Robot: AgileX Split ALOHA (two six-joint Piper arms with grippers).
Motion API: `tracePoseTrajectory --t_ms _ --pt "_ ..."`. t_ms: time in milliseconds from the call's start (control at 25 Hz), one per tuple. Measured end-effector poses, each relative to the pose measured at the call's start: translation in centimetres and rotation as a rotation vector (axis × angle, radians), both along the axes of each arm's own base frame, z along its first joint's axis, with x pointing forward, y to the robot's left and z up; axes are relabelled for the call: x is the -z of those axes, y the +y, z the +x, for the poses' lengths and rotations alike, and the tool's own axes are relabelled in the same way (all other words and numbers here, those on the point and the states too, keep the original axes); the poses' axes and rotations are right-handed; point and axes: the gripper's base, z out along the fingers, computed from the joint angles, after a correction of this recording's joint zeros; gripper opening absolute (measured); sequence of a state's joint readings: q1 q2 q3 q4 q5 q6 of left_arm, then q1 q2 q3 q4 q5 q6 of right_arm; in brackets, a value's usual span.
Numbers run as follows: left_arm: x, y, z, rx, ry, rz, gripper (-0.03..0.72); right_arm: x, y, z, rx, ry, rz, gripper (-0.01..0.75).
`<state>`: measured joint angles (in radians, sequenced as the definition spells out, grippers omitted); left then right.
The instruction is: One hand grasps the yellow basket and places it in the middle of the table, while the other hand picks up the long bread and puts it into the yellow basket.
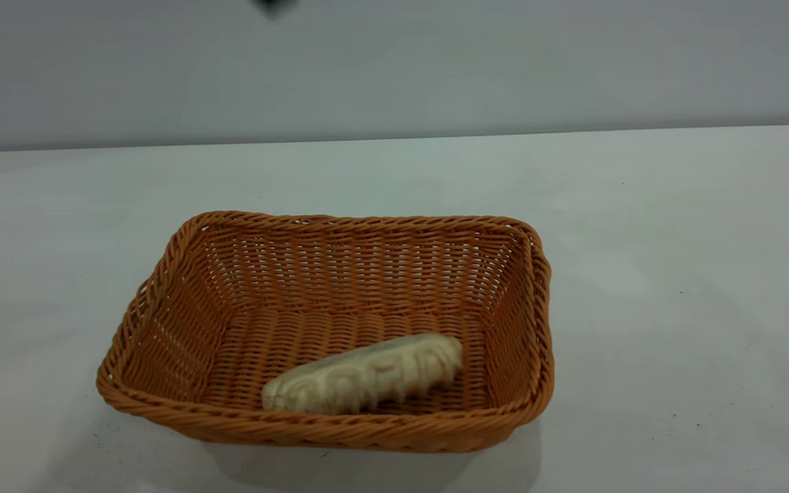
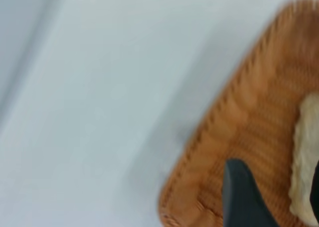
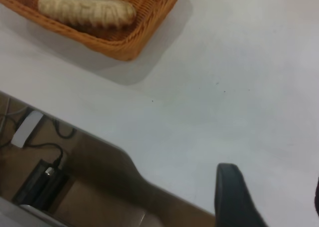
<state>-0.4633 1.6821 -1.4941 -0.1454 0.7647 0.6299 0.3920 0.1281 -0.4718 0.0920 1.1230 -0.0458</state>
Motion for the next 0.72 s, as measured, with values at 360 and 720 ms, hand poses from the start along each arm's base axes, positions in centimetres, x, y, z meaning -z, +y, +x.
tracePoseTrajectory --t_ms 360,720 --pt "-12.3 5.6 -10.0 -0.138 -0.246 -0.16 0.395 0.0 0.0 0.0 0.0 0.0 0.0 0.368" --pt "-18.0 14.7 -24.6 -0.385 -0.409 -0.274 0.395 0.0 0.0 0.0 0.0 0.0 0.0 0.368"
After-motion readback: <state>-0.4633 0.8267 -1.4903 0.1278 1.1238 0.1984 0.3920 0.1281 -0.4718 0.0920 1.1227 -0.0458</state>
